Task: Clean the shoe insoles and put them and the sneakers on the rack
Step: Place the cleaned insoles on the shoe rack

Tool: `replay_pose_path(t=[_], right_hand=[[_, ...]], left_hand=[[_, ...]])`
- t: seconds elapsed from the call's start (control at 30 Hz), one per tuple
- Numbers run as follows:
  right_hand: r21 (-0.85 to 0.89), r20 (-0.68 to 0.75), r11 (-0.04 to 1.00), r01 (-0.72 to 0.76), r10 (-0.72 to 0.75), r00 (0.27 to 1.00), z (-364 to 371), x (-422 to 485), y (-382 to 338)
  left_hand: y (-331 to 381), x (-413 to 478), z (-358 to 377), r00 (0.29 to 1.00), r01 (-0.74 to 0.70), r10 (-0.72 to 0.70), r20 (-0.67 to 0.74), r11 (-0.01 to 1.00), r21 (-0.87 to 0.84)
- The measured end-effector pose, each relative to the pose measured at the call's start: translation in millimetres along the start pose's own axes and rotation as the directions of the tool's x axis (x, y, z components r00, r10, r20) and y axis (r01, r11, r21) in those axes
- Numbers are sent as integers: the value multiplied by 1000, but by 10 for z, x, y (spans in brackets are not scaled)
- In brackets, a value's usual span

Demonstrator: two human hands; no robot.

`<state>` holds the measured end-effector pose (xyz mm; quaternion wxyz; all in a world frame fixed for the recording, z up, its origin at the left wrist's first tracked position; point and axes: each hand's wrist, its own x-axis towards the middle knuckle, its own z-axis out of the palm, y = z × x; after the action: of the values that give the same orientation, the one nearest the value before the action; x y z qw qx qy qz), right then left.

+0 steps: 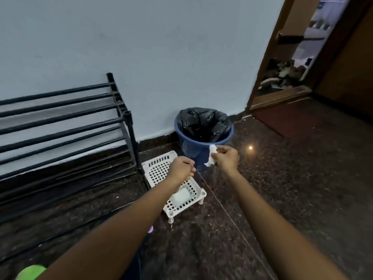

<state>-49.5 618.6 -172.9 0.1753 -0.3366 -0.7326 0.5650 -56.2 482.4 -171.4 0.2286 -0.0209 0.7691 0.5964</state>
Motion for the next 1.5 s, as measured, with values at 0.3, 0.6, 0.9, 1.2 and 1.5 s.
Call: replay_pose_path(t=[0.3, 0.6, 0.9, 1.2, 1.5], right_hand=[[32, -92, 999, -23, 26, 995, 234, 1080, -738], [114, -142, 987, -112, 128, 982, 435, 1362, -414], [56, -62, 997, 60, -57, 996, 451, 572, 97], [17, 170, 982, 186, -186, 968, 574, -1036, 411], [-46, 481, 891, 452, -376, 792, 554, -2641, -43]], left_hand=[[473, 553, -36, 999, 4, -8, 44, 997, 82], [496, 815, -97, 1000, -30, 30, 1, 994, 105], [43, 430, -10, 999, -42, 41, 2, 997, 65], [-659, -607, -588, 989, 9, 0, -149, 998, 58], [-725, -2036, -1472, 939, -61, 80, -333, 996, 67]])
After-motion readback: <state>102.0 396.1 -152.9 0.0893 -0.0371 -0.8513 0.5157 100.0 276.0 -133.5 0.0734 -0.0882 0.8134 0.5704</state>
